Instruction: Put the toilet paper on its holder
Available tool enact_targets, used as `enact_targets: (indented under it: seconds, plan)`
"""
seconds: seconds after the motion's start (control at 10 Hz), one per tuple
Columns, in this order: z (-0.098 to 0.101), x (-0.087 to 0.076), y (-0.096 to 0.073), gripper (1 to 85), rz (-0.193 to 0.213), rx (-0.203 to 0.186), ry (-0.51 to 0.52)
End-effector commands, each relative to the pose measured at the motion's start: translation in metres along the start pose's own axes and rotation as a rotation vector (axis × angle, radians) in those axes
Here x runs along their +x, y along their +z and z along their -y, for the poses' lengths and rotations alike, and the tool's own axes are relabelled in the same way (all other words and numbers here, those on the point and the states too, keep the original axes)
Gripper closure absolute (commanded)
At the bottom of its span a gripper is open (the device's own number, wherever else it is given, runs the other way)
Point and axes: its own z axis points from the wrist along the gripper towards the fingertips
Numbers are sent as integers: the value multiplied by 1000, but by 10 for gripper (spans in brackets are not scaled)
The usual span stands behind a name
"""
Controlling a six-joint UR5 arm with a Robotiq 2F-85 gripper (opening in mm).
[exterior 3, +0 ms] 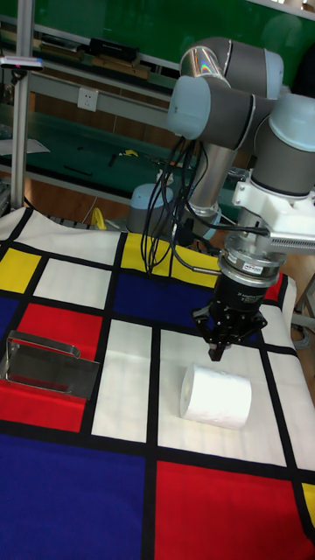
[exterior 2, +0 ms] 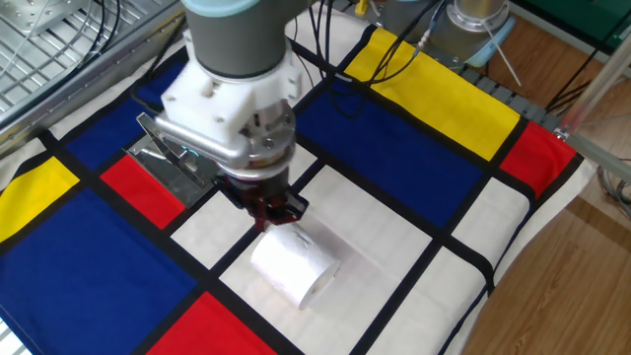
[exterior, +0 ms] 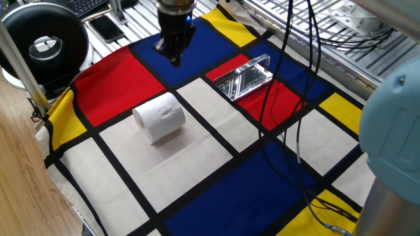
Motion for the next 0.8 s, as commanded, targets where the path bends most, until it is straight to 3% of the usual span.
enact_targets:
  seconds: [0.0,0.2,0.7]
  plan:
    - [-8,4,0,753,-16,-8,-24]
    - [-16,22,-1,753,-85,-42,-114]
    - [-18,14,3,740,-58,-43,-107]
